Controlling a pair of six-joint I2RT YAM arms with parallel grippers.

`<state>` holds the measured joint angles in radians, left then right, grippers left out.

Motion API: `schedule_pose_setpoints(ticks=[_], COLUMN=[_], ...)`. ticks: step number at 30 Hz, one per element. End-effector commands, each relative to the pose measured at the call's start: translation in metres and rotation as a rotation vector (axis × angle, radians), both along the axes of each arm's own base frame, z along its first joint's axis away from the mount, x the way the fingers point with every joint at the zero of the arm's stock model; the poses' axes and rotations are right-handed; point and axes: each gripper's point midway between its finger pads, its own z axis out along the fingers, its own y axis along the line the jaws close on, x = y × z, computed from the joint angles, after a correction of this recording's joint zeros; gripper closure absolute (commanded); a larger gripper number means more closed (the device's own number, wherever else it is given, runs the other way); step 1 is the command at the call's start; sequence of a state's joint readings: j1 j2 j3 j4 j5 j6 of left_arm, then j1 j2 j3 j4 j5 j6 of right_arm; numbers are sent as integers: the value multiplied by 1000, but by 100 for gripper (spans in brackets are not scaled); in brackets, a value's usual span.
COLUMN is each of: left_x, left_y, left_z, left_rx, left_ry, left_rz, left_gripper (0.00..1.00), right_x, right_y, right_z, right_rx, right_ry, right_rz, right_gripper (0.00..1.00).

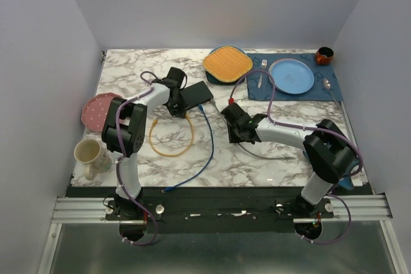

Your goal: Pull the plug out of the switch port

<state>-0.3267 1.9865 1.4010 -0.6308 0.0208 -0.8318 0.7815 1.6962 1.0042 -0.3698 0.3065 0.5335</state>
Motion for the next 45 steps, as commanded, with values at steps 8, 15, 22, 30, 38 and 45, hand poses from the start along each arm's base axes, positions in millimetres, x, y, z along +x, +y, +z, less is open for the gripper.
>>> schedule_pose_setpoints(ticks=[8, 15, 22, 30, 38, 45], left_x=[-19, -36, -77, -94, -97, -103], left_y=[40, 34, 32, 41, 43, 46], left_z=[26, 50, 22, 32, 40, 42], left_rx=[74, -37, -100, -106, -114, -109], left_ry=[-65, -192, -150, -201, -234, -242], left_rz=[72, 56, 55, 95, 101, 105], left_gripper=[86, 1, 15, 21, 23, 23], right_x=[-7, 15, 20, -20, -68, -96], right_y=[-27, -34, -32, -13, 38, 73], right_z=[8, 22, 4, -12, -9, 5], right_rx=[-8, -8, -14, 117, 183, 221], right_ry=[-74, -107, -40, 58, 113, 123], right_rz=[-68, -96, -73, -7, 131, 219], right_gripper=[58, 56, 61, 82, 97, 97])
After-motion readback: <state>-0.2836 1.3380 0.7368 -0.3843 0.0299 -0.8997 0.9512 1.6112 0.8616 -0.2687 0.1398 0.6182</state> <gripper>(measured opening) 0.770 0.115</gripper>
